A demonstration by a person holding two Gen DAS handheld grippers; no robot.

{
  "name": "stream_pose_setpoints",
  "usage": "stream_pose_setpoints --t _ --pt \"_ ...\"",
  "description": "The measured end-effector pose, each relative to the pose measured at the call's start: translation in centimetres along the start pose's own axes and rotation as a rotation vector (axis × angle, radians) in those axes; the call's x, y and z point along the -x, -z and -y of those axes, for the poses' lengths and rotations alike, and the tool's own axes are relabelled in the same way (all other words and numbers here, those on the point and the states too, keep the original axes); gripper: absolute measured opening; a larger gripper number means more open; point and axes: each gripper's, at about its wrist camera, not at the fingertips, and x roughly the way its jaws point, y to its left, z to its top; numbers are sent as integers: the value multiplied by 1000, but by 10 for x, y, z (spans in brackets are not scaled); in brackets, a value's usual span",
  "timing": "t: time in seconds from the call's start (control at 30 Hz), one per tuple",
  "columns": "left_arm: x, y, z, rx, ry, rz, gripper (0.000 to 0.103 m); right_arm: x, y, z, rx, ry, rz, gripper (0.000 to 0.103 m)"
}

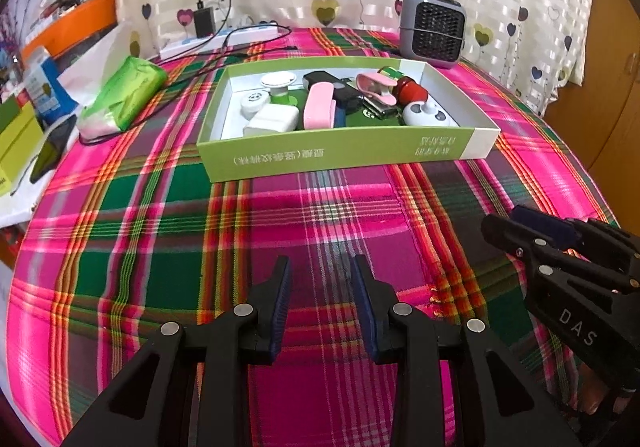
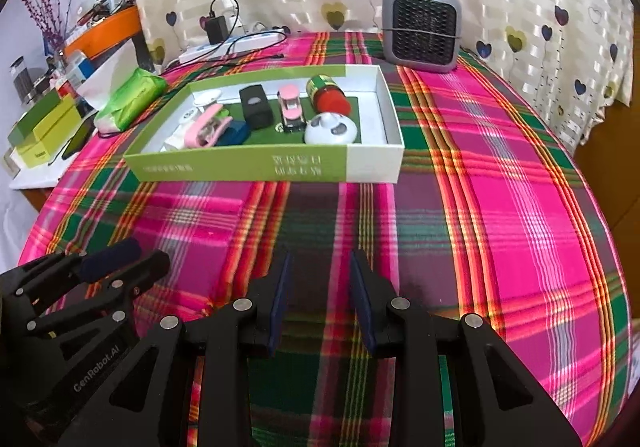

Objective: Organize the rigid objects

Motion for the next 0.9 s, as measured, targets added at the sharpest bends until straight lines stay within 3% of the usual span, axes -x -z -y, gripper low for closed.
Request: stream_pose_setpoints --t 0.13,0.23,0.6,0.9 --pt "-1 0 0 -4 -2 4 29 -2 3 2 -11 9 -7 34" --pt "-1 0 2 -6 -14 8 30 -3 5 2 -12 18 -13 44" --pt "-1 3 7 8 -54 38 31 0 14 -1 30 64 10 45" --pt "0 5 8 18 -62 49 31 -2 12 1 20 78 27 53"
